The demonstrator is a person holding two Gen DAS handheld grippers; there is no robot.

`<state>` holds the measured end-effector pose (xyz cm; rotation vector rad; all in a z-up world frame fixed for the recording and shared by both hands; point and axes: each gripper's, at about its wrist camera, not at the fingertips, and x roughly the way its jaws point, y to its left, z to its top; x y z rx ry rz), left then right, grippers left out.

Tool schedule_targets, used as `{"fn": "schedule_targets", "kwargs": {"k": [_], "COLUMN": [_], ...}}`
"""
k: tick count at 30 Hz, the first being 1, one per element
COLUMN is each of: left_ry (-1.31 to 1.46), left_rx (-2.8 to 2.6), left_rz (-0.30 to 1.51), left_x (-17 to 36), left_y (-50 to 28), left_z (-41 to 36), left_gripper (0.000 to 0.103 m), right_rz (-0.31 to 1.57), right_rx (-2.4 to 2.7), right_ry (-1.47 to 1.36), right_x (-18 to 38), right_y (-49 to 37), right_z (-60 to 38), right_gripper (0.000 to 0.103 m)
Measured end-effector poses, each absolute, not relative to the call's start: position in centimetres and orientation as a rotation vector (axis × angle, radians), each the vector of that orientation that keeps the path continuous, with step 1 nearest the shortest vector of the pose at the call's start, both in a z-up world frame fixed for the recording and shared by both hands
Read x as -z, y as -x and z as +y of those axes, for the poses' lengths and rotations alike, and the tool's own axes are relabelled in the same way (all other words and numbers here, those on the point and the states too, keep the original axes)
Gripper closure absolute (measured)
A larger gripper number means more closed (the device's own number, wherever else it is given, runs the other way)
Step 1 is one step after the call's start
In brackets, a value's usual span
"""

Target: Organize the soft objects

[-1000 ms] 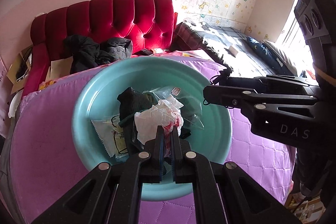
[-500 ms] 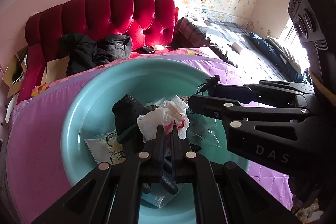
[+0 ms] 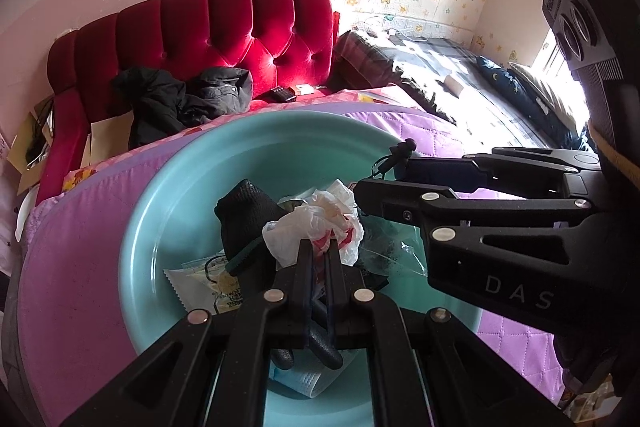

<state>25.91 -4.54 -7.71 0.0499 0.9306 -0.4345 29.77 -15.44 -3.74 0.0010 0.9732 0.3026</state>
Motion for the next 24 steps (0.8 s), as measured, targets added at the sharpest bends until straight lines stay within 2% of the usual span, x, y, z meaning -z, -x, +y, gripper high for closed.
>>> {"fn": "schedule_targets", "kwargs": {"k": [5,7,8,9,12,13,14,15,17,19,24], "left_ry": [-0.068,-0.075,-0.077,-0.076,-0.073,-0.07,-0.073,-0.079,-0.084,-0.089,-0.113], "left_rx": [0.425,0.416,0.411,0.406,0.399,0.397,0.389,0.378,0.37,0.357,0.319], "left_rz": [0.924,0.919,0.917,0.915,0.911,0.906,0.899,0.891,0.88,0.869,0.868], "left_x": [7.5,7.4,7.4,7.3,7.1,7.0,6.8,6.7,6.5,6.4,6.7], "left_y": [-25.4,-25.2,-25.1,-25.0,-24.8,-24.6,-24.5,-24.3,-24.1,-23.8,-23.2], "left_z": [-4.8,-4.9,-4.9,-4.9,-4.8,-4.8,-4.8,-4.8,-4.8,-4.8,-4.9], "left_gripper": [0.096,0.09,0.077,0.057,0.034,0.028,0.013,0.005,0.0,0.0,0.0], "right_rz": [0.968,0.965,0.962,0.961,0.953,0.953,0.953,0.953,0.948,0.945,0.944], "right_rx": [-0.307,-0.305,-0.303,-0.303,-0.287,-0.283,-0.282,-0.279,-0.267,-0.25,-0.231], "right_ry": [-0.01,-0.01,-0.012,-0.014,-0.01,-0.013,-0.018,-0.022,-0.022,-0.017,0.011], "right_x": [3.4,3.3,3.2,3.1,2.8,2.8,2.7,2.6,2.5,2.5,2.3], "right_y": [-29.4,-29.3,-29.2,-29.1,-28.8,-28.7,-28.6,-28.5,-28.3,-27.9,-26.8], "right_z": [-15.6,-15.7,-15.8,-15.8,-15.9,-16.0,-16.1,-16.2,-16.4,-16.5,-16.6], "right_gripper": [0.064,0.059,0.056,0.056,0.049,0.042,0.034,0.029,0.01,0.0,0.0]}}
